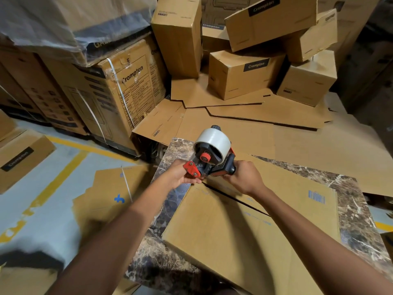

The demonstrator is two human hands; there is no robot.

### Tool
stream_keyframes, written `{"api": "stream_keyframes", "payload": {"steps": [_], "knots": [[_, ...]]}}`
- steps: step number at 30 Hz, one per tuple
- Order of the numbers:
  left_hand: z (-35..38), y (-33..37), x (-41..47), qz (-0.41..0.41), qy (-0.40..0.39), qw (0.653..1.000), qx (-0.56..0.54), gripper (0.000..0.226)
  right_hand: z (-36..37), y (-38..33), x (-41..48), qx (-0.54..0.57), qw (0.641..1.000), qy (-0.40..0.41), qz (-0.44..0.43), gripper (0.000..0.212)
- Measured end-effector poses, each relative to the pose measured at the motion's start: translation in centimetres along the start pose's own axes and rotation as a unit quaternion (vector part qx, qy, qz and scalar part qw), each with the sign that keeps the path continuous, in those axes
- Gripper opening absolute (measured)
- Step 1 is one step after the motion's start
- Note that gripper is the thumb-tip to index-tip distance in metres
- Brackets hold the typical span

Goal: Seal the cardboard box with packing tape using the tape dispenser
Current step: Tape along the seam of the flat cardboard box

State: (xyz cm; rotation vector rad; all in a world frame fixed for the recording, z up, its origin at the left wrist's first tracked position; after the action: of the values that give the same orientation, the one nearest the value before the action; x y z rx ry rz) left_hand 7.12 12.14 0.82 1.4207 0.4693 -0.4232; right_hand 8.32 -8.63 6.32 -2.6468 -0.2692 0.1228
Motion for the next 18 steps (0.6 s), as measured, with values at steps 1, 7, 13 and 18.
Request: {"api": "stream_keyframes", "payload": {"steps": [1,7,13,18], "knots": [[-0.3,0.1,0.0,0.015,0.006,0.999,0.036,0.028,0.1,-0.1,-0.1,0.0,1.0,0.0,0.0,0.032],[-2.7,1.1,0.4,0.072,0.083,0.98,0.166,0.018,1.1,0.0,-0.6,-0.008,1.0,-0.01,0.007,0.031],[-3.5,-0.8,1.5,0.048,0.065,0.976,0.201,0.015,2.3,0.7,-1.2,-0.006,1.0,-0.01,0.013,0.043],[-3.8,-2.8,2.2,0.041,0.062,0.972,0.224,0.017,3.6,1.1,-1.8,-0.026,0.999,-0.032,0.013,0.03]]}}
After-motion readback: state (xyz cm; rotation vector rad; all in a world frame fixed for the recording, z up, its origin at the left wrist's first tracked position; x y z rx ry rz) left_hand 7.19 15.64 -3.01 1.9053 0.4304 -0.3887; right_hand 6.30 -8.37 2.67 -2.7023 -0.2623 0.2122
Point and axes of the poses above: each hand's wrist, its own x-axis towards the middle knuckle, its own z-axis out of the palm, y = z × x, the point moved 5 cm from there along x, towards the middle knuckle, and after that the axes turned 4 degrees about y, right-handed, at the moved point
